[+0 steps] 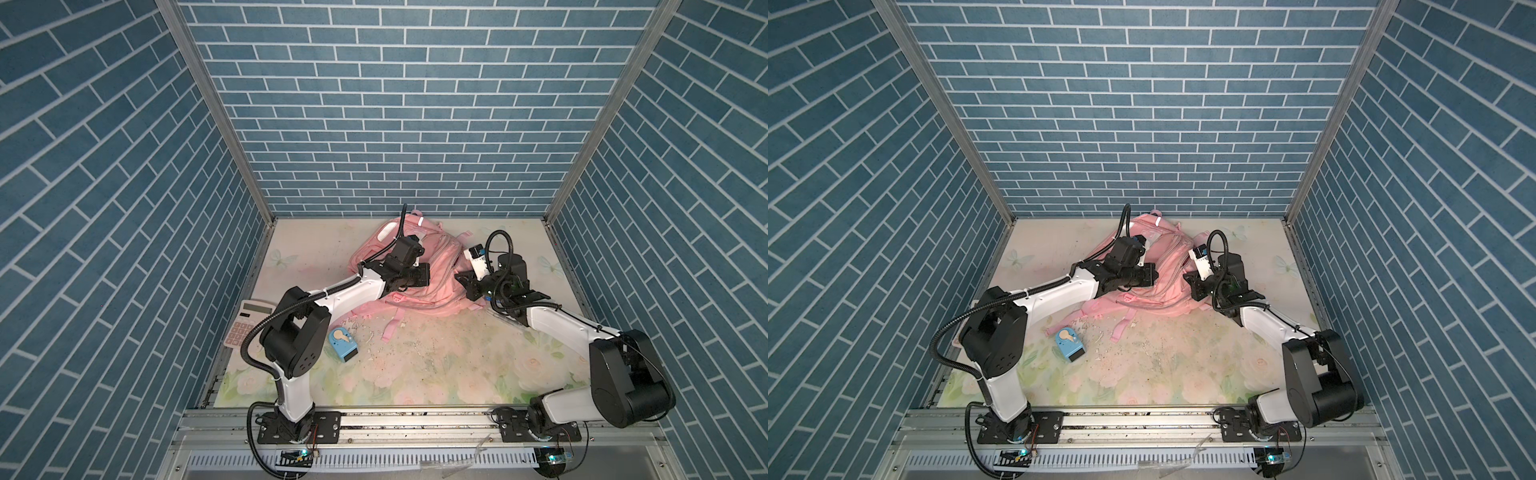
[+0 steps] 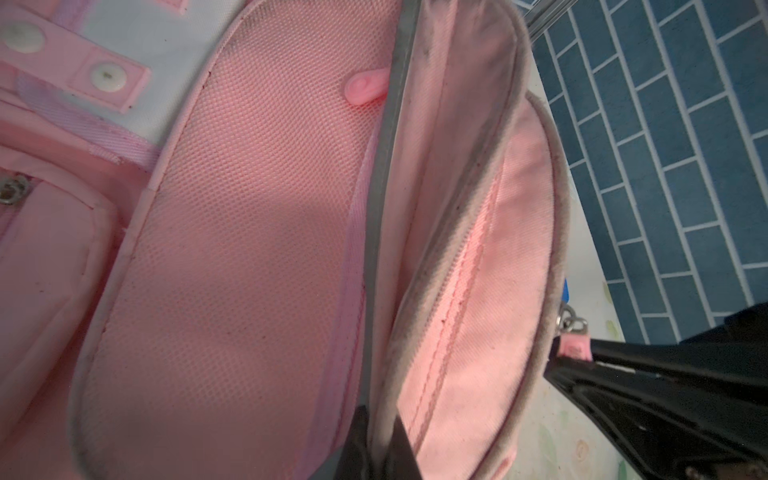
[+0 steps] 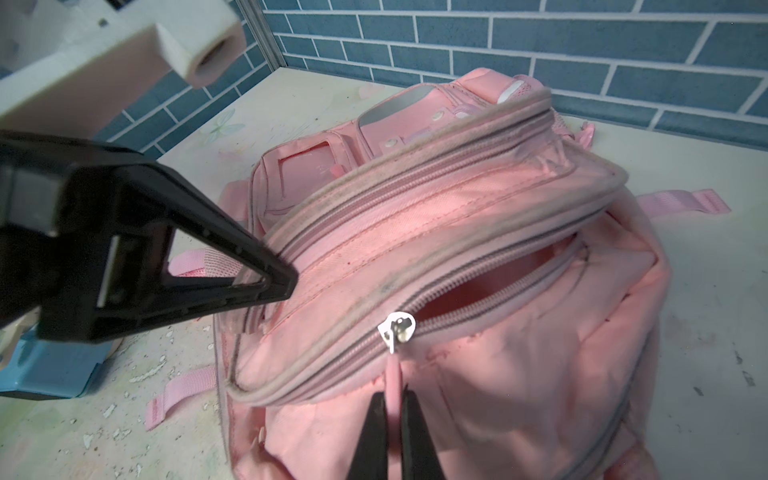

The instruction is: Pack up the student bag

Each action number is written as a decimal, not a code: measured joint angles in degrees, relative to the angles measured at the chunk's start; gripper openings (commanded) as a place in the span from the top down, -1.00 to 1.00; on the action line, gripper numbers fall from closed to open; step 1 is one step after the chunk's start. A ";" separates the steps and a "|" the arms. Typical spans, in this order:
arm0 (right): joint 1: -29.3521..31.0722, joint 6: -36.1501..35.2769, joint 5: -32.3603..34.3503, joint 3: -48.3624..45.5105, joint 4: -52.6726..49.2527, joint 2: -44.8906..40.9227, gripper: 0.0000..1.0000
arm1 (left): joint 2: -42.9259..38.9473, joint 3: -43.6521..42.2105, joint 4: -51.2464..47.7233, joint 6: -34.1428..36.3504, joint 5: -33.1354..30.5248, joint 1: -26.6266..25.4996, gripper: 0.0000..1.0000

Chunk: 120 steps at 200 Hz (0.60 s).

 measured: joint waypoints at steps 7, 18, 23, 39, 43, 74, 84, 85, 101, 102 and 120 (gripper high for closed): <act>0.13 -0.02 0.00 -0.22 0.11 -0.13 1.00 | 0.28 0.24 0.15 -0.57 0.42 0.20 1.00; 0.50 0.02 0.04 -1.07 0.31 -0.83 1.00 | 0.48 0.48 0.61 -1.46 1.01 0.55 1.00; 0.79 0.02 0.09 -1.62 0.44 -1.31 1.00 | 0.52 0.57 0.81 -1.88 1.29 0.68 1.00; 2.21 0.20 0.28 -3.43 1.14 -2.86 1.00 | 0.55 0.59 1.88 -3.21 2.21 1.07 1.00; 2.62 0.26 0.46 -3.91 1.38 -3.23 1.00 | 0.55 0.59 2.12 -3.45 2.36 1.18 1.00; 7.10 0.85 3.56 -6.38 3.10 -4.39 1.00 | 0.57 1.33 3.65 -5.35 3.39 1.95 1.00; 8.37 1.42 4.85 -7.10 3.93 -4.61 1.00 | 0.57 1.53 4.22 -5.92 4.04 2.32 1.00; 8.57 1.46 5.05 -7.21 4.09 -4.63 1.00 | 0.57 1.53 4.31 -6.01 4.15 2.38 1.00; 10.25 2.43 7.32 -8.24 5.79 -5.01 1.00 | 0.59 1.53 4.94 -6.88 5.27 2.84 1.00; 10.40 2.47 7.52 -8.33 5.95 -5.05 1.00 | 0.57 1.53 4.96 -6.93 5.31 2.86 1.00; 12.39 3.17 9.77 -9.77 8.74 -5.46 1.00 | 0.57 1.55 5.27 -7.80 6.23 3.21 1.00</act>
